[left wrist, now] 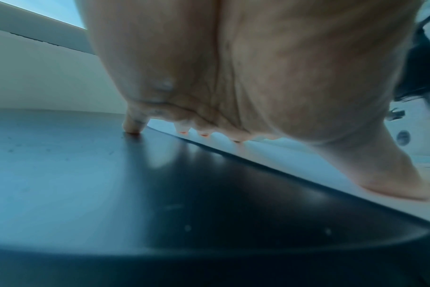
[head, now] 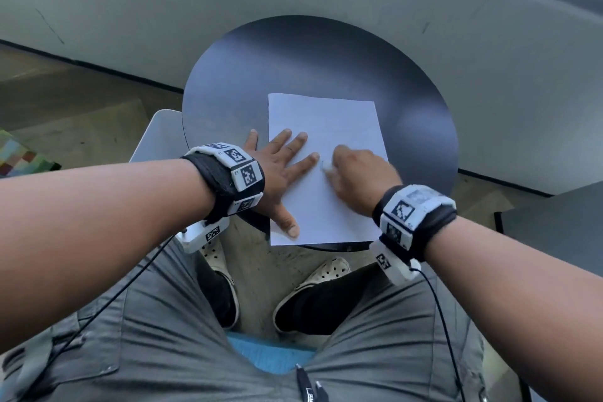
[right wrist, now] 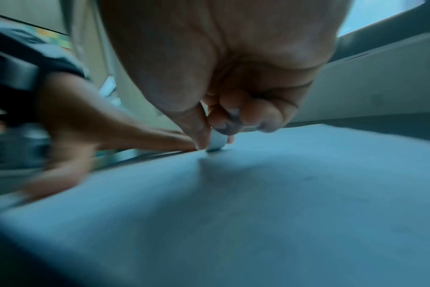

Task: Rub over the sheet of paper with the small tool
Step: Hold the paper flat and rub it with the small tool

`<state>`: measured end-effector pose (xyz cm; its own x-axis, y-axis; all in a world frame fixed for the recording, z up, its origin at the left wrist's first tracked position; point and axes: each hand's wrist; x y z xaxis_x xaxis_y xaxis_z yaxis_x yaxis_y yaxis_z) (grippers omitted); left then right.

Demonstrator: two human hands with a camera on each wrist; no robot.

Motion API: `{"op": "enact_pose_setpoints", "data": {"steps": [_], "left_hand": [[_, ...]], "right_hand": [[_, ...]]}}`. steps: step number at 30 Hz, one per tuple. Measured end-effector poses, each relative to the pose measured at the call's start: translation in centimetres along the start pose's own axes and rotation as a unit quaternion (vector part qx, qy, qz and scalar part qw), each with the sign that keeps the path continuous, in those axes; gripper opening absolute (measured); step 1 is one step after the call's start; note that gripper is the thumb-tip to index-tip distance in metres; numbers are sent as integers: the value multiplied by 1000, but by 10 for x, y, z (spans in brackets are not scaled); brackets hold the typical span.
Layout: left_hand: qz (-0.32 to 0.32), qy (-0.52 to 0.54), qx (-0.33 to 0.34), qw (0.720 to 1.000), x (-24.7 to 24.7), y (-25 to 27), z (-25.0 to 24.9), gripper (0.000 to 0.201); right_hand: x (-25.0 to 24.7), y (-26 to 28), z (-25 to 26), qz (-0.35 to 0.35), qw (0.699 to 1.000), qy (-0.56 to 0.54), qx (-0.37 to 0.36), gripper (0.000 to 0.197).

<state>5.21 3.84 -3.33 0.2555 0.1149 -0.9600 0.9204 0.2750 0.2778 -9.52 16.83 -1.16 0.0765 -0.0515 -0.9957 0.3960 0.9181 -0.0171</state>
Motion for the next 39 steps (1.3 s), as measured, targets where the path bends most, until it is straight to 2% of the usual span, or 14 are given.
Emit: {"op": "enact_pose_setpoints", "data": {"steps": [2, 4, 6, 9, 11, 14, 16, 19, 21, 24, 26, 31, 36, 39], "left_hand": [[3, 2, -3, 1000, 0, 0, 0, 144], [2, -1, -2, 1000, -1, 0, -1, 144], [-1, -1, -1, 1000, -1, 1, -1, 144], [-2, -2, -3, 1000, -1, 1, -1, 143], [3, -2, -5, 1000, -1, 1, -1, 144], [3, -3, -5, 1000, -1, 0, -2, 145], [1, -3, -5, 1000, -1, 1, -2, 144], [-1, -4, -2, 1000, -2, 2, -2, 142], [-2, -6, -4, 1000, -1, 2, -2, 143], [-5, -9, 1, 1000, 0, 2, -2, 143], [-9, -8, 6, 1000, 0, 2, -1, 143], [-36, 17, -2, 999, 3, 8, 3, 138], [-65, 40, -31, 997, 11, 20, 17, 133], [-61, 42, -28, 997, 13, 20, 17, 134]], "right_hand": [[-2, 19, 28, 37, 990, -51, -123, 8], [-5, 30, 30, 96, 971, -68, -207, 9], [-7, 16, 9, 81, 982, -37, -164, 7], [-8, 3, -19, 7, 1000, 9, -19, 27], [-4, 21, 0, 13, 993, -20, -120, 19], [-4, 46, 18, 113, 961, -45, -250, 8], [-6, 31, -1, 93, 974, -27, -205, 11], [-7, 17, -19, 17, 998, 14, -59, 30], [-2, 31, -3, 17, 993, -4, -116, 25], [-4, 53, 13, 104, 965, -32, -240, 15], [-7, 40, -2, 91, 971, -18, -220, 15], [-9, 19, -41, 29, 997, 5, -67, 37], [-6, 27, -49, 33, 999, 3, -32, 34], [-4, 32, -32, -11, 998, 26, -52, 29]]}}
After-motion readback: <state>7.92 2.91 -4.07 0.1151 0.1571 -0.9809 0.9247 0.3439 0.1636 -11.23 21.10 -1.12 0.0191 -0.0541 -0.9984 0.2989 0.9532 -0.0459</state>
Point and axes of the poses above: each hand's wrist, its own y-axis away from the middle knuckle, its own x-axis out of the palm, z = x × y, and after that the axes turned 14 degrees about -z, right-handed
